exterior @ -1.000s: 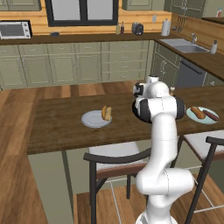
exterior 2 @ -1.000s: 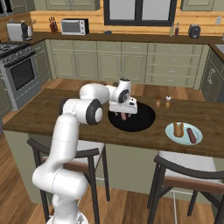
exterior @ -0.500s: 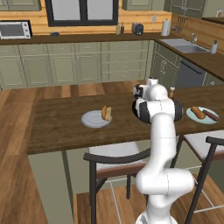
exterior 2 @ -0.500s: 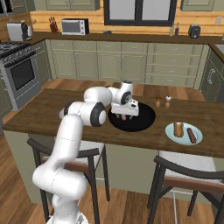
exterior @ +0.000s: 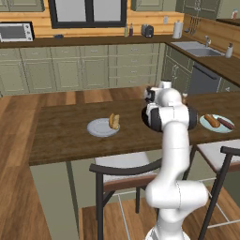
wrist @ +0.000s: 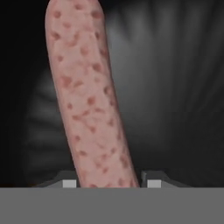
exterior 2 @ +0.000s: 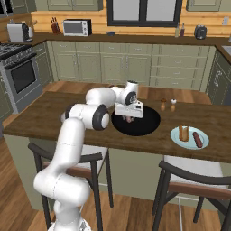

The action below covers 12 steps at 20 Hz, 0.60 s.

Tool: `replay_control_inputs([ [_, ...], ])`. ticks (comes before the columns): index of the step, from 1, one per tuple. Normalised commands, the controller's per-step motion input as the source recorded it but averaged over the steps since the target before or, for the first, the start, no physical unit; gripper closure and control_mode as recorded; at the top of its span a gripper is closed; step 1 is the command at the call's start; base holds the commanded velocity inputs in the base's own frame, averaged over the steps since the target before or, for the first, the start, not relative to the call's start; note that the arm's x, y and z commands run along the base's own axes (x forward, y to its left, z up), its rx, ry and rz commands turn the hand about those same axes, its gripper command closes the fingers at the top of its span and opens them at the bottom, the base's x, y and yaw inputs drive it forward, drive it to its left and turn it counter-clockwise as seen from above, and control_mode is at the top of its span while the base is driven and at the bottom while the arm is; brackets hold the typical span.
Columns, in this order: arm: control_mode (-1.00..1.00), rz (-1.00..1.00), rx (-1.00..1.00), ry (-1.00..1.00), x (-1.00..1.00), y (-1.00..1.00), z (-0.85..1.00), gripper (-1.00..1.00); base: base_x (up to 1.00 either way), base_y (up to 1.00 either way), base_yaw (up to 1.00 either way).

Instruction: Place one bun and one sausage from the bowl on each plate.

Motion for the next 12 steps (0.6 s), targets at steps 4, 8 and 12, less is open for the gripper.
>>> replay_control_inputs([
  [4, -1.00, 0.00, 0.00, -0.12, -1.00, 0.41, 0.66, 1.00, 0.00, 0.00, 0.00],
  [8, -1.00, 0.00, 0.00, 0.00, -1.00, 0.86, 0.33, 1.00, 0.00, 0.00, 0.00],
  [12, -1.00, 0.00, 0.00, -0.01, -1.00, 0.98, 0.16, 1.00, 0.00, 0.00, 0.00],
])
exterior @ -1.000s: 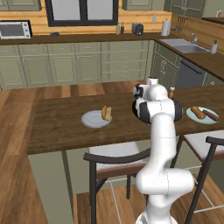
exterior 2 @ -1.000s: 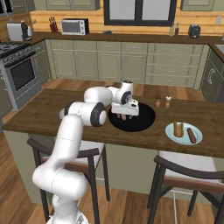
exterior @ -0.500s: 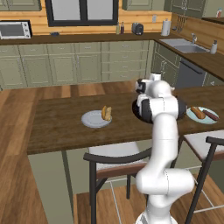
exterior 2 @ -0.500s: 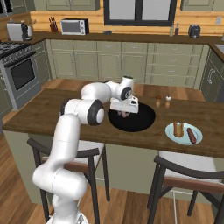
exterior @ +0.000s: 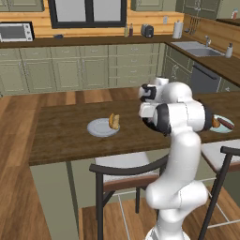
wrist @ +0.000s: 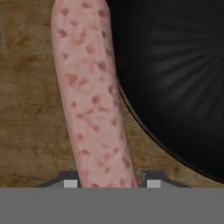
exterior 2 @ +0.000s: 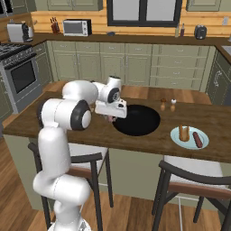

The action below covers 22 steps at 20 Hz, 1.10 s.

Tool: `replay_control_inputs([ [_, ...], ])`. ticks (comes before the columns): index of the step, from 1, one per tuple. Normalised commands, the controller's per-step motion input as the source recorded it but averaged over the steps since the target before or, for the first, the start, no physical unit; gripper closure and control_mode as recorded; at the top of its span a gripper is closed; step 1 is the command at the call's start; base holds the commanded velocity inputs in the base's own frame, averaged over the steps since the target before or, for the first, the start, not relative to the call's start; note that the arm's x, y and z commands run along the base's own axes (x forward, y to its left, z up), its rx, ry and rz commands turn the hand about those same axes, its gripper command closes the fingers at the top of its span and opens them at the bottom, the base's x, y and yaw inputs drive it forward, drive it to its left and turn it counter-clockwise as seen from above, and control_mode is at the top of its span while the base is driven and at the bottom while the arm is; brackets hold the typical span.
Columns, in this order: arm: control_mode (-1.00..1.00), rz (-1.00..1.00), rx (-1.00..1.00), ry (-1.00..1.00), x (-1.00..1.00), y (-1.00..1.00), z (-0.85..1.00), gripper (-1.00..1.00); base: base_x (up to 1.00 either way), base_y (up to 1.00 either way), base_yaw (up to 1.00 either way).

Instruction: Place one bun and one sausage from the bowl on each plate.

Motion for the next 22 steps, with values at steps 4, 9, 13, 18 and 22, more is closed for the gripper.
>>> replay_control_inputs([
  [4, -1.00, -0.01, 0.00, -0.12, -0.51, 0.90, 0.58, 1.00, 0.00, 0.00, 0.00],
  [9, -1.00, 0.00, 0.00, -0.02, -0.04, 1.00, 0.35, 1.00, 0.00, 0.00, 0.00],
  [13, -1.00, 0.00, 0.00, 0.00, 0.03, 1.00, 0.11, 1.00, 0.00, 0.00, 0.00],
  [18, -1.00, 0.00, 0.00, 0.00, 0.32, 0.82, 0.07, 1.00, 0.00, 0.00, 0.00],
  [22, -1.00, 0.00, 0.00, 0.00, 0.38, 0.25, 0.00, 1.00, 0.00, 0.00, 0.00],
])
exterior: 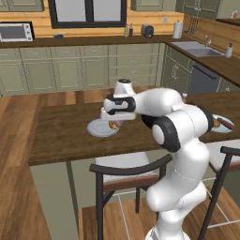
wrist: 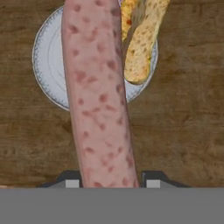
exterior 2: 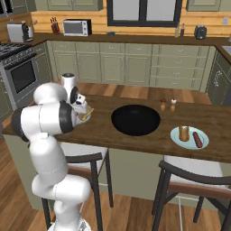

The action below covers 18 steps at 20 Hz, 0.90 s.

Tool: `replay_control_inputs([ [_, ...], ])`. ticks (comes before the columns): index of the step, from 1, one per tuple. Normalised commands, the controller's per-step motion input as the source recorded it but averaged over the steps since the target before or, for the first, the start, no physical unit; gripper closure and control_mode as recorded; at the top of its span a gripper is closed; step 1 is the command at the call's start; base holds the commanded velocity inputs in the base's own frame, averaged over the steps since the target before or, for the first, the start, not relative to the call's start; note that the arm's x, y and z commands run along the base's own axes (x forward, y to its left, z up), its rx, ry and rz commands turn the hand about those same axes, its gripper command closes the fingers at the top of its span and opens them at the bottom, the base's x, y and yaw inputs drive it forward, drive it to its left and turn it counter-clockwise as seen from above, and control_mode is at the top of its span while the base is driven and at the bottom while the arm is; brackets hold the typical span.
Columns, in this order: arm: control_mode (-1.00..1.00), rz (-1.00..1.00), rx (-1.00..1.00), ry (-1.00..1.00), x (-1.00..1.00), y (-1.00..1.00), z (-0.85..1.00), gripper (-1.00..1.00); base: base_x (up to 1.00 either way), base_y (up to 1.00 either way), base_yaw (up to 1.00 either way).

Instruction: Place one bun and one sausage from the bowl on each plate.

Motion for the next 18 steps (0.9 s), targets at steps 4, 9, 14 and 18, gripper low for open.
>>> replay_control_inputs([
  [4, -1.00, 0.00, -0.01, 0.00, 0.31, 0.31, -0.08, 1.00, 0.00, 0.00, 0.00],
  [9, -1.00, 0.00, -0.03, 0.00, 0.07, 0.32, -0.34, 1.00, 0.00, 0.00, 0.00],
  [14, -1.00, 0.00, 0.00, 0.00, 0.40, 0.30, -0.15, 1.00, 0.00, 0.00, 0.00],
  [18, -1.00, 0.00, 0.00, 0.00, 0.81, 0.22, -0.24, 1.00, 0.00, 0.00, 0.00],
])
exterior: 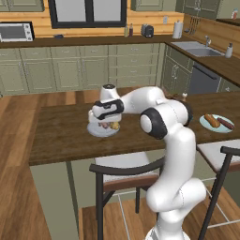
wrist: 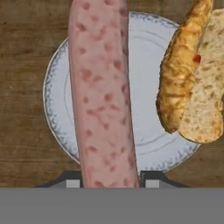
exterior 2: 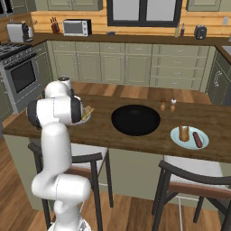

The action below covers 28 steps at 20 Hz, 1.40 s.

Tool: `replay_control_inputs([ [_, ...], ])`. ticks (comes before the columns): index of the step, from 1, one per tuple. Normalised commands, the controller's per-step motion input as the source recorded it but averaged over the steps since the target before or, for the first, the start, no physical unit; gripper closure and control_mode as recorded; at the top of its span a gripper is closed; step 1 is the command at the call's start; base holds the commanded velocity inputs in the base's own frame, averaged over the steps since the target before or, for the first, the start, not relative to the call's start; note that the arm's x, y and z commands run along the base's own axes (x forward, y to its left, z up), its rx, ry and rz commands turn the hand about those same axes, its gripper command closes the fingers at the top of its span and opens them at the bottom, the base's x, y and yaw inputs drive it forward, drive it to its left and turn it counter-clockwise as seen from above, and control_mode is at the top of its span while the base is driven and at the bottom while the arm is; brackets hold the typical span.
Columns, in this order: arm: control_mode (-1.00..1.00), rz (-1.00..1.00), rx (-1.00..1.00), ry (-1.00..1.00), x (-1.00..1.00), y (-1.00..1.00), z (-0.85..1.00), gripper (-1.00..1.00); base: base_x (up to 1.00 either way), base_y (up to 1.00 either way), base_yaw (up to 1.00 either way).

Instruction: Place one bun and one sausage from the bowl on each plate.

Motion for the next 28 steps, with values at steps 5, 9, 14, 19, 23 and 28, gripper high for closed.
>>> replay_control_inputs([
  [5, -1.00, 0.00, 0.00, 0.00, 0.33, 0.03, -0.44, 1.00, 0.00, 0.00, 0.00],
  [9, -1.00, 0.00, 0.00, 0.00, 0.00, 0.00, -0.43, -1.00, 0.00, 0.00, 0.00],
  [14, -1.00, 0.00, 0.00, -0.01, 0.00, 0.00, -0.02, -1.00, 0.00, 0.00, 0.00],
  [19, -1.00, 0.00, 0.00, -0.07, -0.08, -0.03, 0.11, -1.00, 0.00, 0.00, 0.00],
  [23, -1.00, 0.00, 0.00, -0.07, -0.74, -0.51, 0.48, -1.00, 0.00, 0.00, 0.00],
  [28, -1.00, -0.02, 0.00, -0.09, -1.00, -0.90, 0.45, -1.00, 0.00, 0.00, 0.00],
])
